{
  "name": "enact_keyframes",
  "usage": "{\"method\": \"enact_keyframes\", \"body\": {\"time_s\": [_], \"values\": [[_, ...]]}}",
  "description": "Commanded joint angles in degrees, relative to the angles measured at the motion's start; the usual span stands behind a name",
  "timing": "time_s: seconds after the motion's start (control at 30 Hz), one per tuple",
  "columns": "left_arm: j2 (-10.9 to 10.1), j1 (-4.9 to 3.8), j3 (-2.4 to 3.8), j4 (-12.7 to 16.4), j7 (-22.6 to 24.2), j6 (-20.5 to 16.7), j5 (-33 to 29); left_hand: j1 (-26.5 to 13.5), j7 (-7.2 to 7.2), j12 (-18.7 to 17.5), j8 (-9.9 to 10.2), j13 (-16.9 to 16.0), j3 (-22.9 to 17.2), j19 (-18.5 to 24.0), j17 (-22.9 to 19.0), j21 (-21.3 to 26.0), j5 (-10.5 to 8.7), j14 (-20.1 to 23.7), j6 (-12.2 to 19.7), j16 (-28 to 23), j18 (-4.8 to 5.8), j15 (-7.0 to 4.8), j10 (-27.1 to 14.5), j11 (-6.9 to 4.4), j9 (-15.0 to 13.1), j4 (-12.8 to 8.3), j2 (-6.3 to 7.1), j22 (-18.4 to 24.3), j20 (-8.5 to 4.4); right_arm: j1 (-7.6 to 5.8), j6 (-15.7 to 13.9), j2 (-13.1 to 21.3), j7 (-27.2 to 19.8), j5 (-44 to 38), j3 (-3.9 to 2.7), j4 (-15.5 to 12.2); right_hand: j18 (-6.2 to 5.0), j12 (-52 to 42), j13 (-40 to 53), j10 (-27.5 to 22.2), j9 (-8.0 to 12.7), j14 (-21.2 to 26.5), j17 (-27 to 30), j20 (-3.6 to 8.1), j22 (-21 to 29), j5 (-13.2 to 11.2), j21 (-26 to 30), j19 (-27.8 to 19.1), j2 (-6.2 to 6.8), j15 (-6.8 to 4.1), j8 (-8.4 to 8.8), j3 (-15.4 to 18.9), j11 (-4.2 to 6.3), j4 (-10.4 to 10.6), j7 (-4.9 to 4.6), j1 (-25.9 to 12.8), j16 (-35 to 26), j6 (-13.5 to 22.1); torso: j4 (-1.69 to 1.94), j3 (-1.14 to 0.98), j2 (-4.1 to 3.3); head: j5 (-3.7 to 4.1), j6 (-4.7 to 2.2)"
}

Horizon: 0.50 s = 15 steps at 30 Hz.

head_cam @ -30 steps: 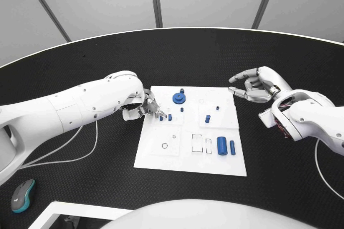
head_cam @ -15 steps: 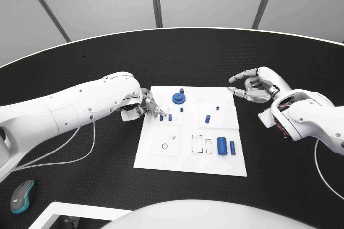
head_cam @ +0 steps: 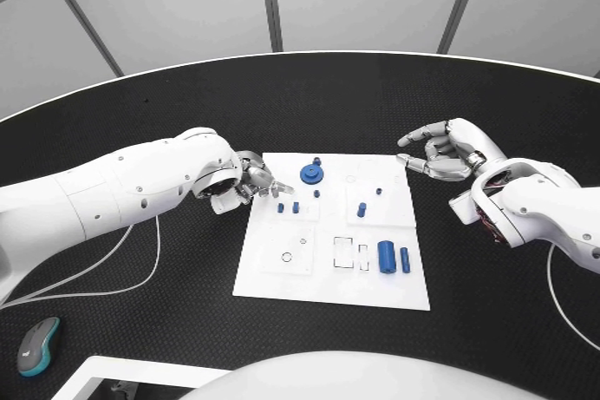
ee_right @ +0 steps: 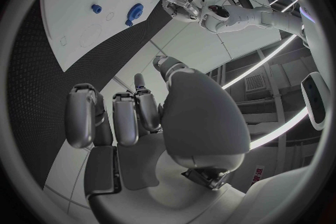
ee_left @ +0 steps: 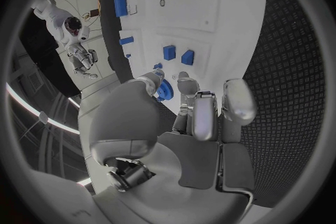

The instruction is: Assemble the parts on the task board

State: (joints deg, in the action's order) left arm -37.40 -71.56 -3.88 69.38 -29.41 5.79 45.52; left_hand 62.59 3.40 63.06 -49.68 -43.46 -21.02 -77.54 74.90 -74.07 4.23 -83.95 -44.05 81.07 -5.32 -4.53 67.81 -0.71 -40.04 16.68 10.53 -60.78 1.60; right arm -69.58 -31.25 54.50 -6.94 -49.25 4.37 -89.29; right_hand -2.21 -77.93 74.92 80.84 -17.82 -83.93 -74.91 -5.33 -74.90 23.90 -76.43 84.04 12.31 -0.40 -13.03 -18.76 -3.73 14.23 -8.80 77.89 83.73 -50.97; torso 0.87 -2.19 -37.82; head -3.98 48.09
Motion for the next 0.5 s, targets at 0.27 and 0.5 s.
{"method": "enact_keyframes", "body": {"time_s": [0.27,0.5], "values": [[0.17,0.05,-0.04,3.14,19.48,-14.49,6.07,17.19,5.60,-11.85,11.17,12.69,-17.15,10.21,-8.05,13.07,2.99,5.79,5.90,-10.65,-3.96,4.37,-17.59,4.86,8.80,-7.62,4.13,18.61,2.96,0.01,0.18,0.03,0.02,0.00,0.00,-0.01,-0.98,0.32,3.67,-0.04,0.09,-3.83,-6.33,0.41,-5.16,0.22,0.52,1.12,0.39,-0.37,-0.38,-0.10,-0.02,0.35,-0.06,-0.28,-0.21,0.10,-0.03,0.09,-0.16,1.43,-1.38],[2.17,0.28,-0.05,3.13,26.53,-15.90,18.11,15.99,6.84,-18.81,16.52,18.76,-18.72,12.91,-15.26,16.27,2.20,9.58,4.90,-16.00,-4.74,5.81,-19.67,6.48,13.65,-11.50,5.67,22.53,4.53,0.03,0.44,-0.02,0.17,0.00,0.00,-0.09,-0.93,0.19,3.78,0.05,0.08,-3.88,-6.51,0.41,-5.30,0.26,0.33,1.18,0.35,-0.38,-0.42,-0.19,0.00,0.26,-0.04,-0.12,-0.08,0.06,-0.02,0.06,-0.16,1.55,-1.46]]}}
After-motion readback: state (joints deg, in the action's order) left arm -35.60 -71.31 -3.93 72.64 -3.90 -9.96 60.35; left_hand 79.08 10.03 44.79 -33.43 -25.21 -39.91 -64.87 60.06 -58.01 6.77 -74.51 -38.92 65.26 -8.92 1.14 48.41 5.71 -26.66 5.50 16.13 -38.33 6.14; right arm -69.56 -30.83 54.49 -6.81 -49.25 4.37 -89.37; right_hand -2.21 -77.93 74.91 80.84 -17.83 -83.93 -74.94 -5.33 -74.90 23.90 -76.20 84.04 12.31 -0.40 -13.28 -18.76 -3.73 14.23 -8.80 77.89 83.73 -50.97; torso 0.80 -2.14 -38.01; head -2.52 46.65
